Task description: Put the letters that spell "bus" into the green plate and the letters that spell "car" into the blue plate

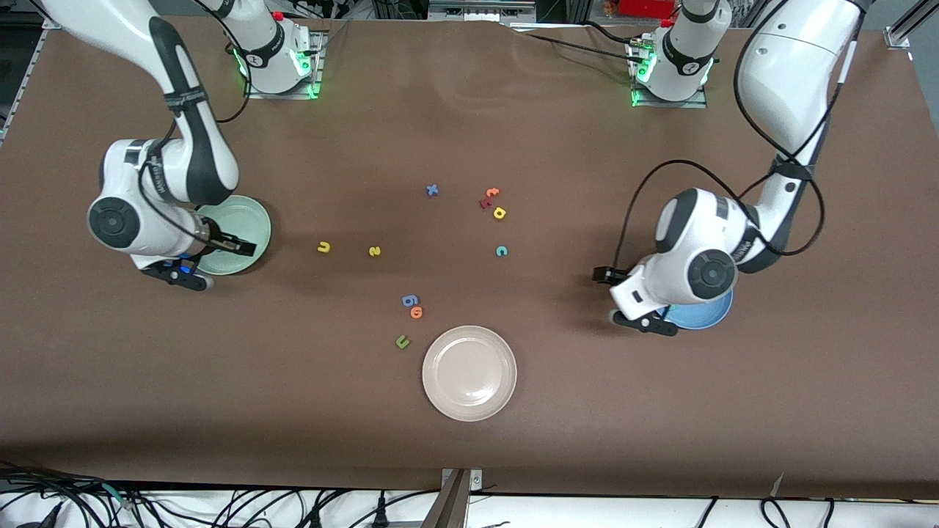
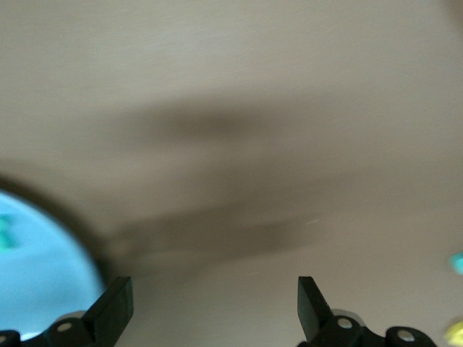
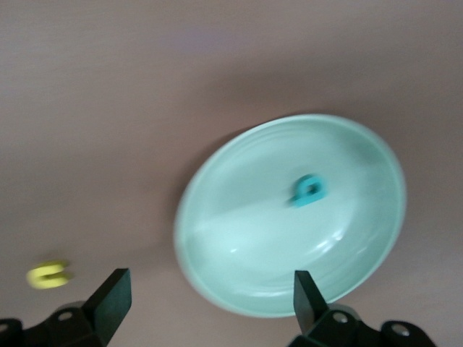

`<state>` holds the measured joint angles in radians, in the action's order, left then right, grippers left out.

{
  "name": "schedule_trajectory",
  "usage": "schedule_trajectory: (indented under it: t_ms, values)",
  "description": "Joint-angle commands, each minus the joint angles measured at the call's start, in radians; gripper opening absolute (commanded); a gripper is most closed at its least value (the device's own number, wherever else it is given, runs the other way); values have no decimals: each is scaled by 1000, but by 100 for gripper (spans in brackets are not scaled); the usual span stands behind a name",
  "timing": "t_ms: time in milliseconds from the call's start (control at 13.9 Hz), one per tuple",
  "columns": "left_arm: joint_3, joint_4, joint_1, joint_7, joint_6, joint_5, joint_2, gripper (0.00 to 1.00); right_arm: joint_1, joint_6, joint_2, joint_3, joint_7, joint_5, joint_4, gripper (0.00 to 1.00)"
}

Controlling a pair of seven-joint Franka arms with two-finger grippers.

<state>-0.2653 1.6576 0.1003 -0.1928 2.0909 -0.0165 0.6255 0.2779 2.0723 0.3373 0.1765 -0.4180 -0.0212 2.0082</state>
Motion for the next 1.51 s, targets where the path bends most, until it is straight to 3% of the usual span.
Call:
schedule_trajectory:
  t_ms: [0, 216, 505, 793, 1226, 1442]
  values:
    - [-5, 27, 96, -210, 84, -8, -9, 100, -3, 32, -1, -89, -152, -23, 0, 99]
    - [-5, 69, 188, -396, 196, -7, -9, 100, -2, 138, 44, -167, -284, -25, 1, 99]
    - [0, 157, 269, -601, 376, 38, -3, 100, 33, 302, 92, -178, -272, -19, 43, 98]
    - [-3, 157, 306, -857, 376, 226, 20, 100, 40, 365, 114, -180, -271, -14, 70, 95]
    - [-3, 137, 349, -924, 373, 240, 52, 100, 40, 406, 91, -180, -266, -14, 153, 94]
    - [-3, 105, 354, -924, 367, 240, 74, 98, 40, 413, 89, -189, -266, -17, 159, 88]
